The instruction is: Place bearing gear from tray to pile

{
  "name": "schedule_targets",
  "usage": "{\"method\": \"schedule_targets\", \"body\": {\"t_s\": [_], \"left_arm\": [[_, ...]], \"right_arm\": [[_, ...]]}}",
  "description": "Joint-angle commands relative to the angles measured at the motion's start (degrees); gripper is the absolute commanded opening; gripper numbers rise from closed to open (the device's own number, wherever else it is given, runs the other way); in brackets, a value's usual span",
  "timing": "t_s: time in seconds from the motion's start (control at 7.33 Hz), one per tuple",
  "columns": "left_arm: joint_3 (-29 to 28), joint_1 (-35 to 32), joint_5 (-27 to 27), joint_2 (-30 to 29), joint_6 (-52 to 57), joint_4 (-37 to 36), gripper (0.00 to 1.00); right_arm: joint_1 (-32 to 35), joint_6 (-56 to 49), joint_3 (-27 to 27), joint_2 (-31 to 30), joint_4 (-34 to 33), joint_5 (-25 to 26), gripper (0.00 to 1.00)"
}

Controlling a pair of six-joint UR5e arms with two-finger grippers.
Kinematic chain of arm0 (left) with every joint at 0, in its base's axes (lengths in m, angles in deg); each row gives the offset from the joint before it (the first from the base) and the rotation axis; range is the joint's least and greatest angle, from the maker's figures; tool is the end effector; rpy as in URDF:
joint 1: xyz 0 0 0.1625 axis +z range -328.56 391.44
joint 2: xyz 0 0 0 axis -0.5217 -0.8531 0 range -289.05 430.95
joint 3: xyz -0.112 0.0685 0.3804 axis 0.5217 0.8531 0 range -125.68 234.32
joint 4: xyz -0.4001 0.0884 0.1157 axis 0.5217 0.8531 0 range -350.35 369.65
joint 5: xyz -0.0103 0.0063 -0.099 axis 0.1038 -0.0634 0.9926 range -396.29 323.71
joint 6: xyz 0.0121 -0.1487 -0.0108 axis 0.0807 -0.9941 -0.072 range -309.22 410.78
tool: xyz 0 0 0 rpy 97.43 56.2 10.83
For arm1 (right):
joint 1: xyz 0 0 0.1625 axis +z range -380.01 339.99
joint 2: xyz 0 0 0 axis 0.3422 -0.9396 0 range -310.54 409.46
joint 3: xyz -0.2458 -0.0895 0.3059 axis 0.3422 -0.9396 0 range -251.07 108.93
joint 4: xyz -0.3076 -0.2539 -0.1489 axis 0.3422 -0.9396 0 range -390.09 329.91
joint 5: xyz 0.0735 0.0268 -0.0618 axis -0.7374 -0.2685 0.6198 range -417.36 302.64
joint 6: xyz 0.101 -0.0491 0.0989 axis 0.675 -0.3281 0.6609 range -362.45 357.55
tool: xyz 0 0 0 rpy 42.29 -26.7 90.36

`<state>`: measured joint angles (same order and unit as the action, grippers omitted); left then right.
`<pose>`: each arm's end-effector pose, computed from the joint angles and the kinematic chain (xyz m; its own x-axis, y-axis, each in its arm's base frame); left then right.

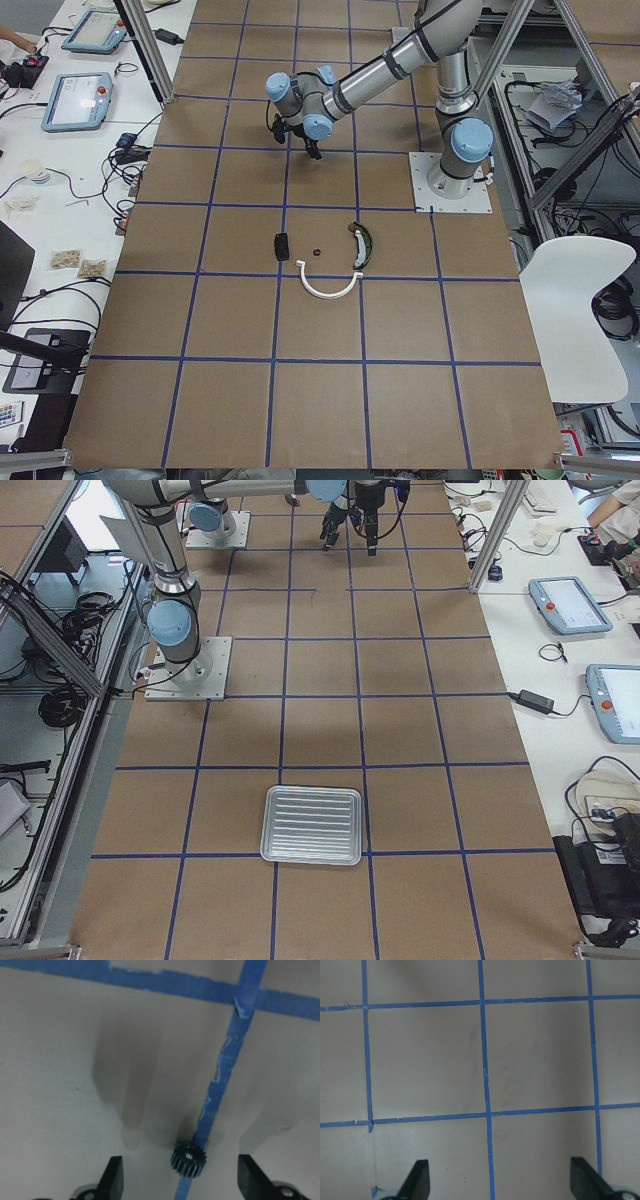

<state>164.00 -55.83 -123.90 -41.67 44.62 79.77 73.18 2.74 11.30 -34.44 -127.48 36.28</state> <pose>-0.1162 -0.4952 0.0857 -0.9868 -0.1620 -0.0026 -0.1506 0.9112 0.3835 0.1552 -0.5608 0.4415 -0.9979 0.0436 0.0485 0.0354 0.9865 -0.1601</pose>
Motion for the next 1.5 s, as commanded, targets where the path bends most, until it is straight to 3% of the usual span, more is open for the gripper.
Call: {"method": "schedule_targets", "body": {"t_s": [0.0,0.14,0.27,0.41,0.55,0.95,1.09,1.36], "left_arm": [[-0.4,0.0,0.2,-0.9,0.1,0.0,0.72],[-0.5,0.1,-0.1,-1.0,0.1,0.0,0.63],[-0.6,0.1,-0.2,-1.0,0.2,-0.1,0.47],[-0.5,0.1,-0.3,-0.7,0.4,0.0,0.18],[-0.5,0.1,-0.3,-0.7,0.4,0.1,0.00],[-2.6,0.6,-0.3,-0.2,0.5,0.7,0.00],[-6.6,2.0,-1.6,0.1,0.9,4.2,0.00],[-13.6,11.5,-5.9,0.7,17.6,11.7,0.00]], "right_arm": [[0.1,-0.1,1.3,-0.8,-0.8,0.0,1.00],[0.1,-0.1,1.3,-0.8,-0.8,0.0,1.00],[0.1,-0.1,1.3,-0.8,-0.8,0.0,1.00],[0.1,-0.1,1.3,-0.8,-0.8,0.0,1.00],[0.1,-0.1,1.3,-0.8,-0.8,0.0,1.00],[0.1,-0.4,1.3,-0.9,-0.7,0.0,1.00],[0.1,-0.4,1.3,-1.0,-0.7,0.0,1.00],[0.1,-0.4,1.3,-1.1,-0.7,0.0,1.00]]}}
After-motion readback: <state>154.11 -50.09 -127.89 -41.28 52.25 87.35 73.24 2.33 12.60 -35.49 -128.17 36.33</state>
